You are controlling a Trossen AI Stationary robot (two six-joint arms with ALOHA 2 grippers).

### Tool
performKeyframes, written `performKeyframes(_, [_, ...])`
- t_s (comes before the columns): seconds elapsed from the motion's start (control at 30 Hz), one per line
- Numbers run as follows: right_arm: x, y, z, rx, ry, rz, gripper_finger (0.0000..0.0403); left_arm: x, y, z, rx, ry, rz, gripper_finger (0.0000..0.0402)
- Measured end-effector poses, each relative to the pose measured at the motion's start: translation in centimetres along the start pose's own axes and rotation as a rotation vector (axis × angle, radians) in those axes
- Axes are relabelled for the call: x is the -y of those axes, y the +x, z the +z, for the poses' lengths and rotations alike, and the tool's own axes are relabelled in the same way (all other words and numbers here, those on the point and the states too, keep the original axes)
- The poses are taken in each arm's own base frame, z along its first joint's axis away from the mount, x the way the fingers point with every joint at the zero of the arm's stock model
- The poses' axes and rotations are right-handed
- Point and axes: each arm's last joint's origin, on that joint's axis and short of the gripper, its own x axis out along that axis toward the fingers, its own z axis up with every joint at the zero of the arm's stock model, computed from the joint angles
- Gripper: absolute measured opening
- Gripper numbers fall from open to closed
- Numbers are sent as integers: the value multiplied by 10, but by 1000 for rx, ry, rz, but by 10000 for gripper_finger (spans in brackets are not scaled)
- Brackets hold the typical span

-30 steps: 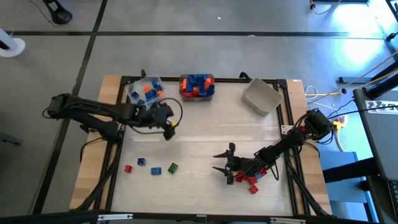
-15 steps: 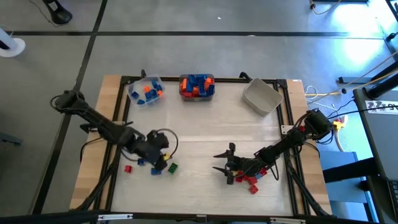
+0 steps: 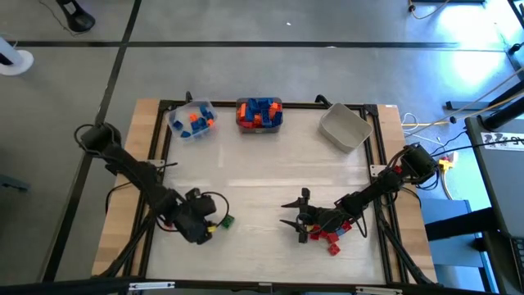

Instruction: Sort blocks by size

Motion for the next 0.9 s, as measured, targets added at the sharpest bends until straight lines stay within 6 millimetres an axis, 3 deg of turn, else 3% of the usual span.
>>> performKeyframes(0.3, [0,0,0,-2,2,9,230,-8,-7,-22,-201,-15,80,250])
performKeyframes(0.5, [0,0,0,-2,2,9,230,-18,-13,-39,-310,187,174,250])
performKeyframes(0.6, [0,0,0,-2,2,9,230,-21,-11,-45,-324,284,169,250])
performKeyframes(0.9, [-1,0,0,-7,2,37,230,-34,3,-59,-381,266,183,250])
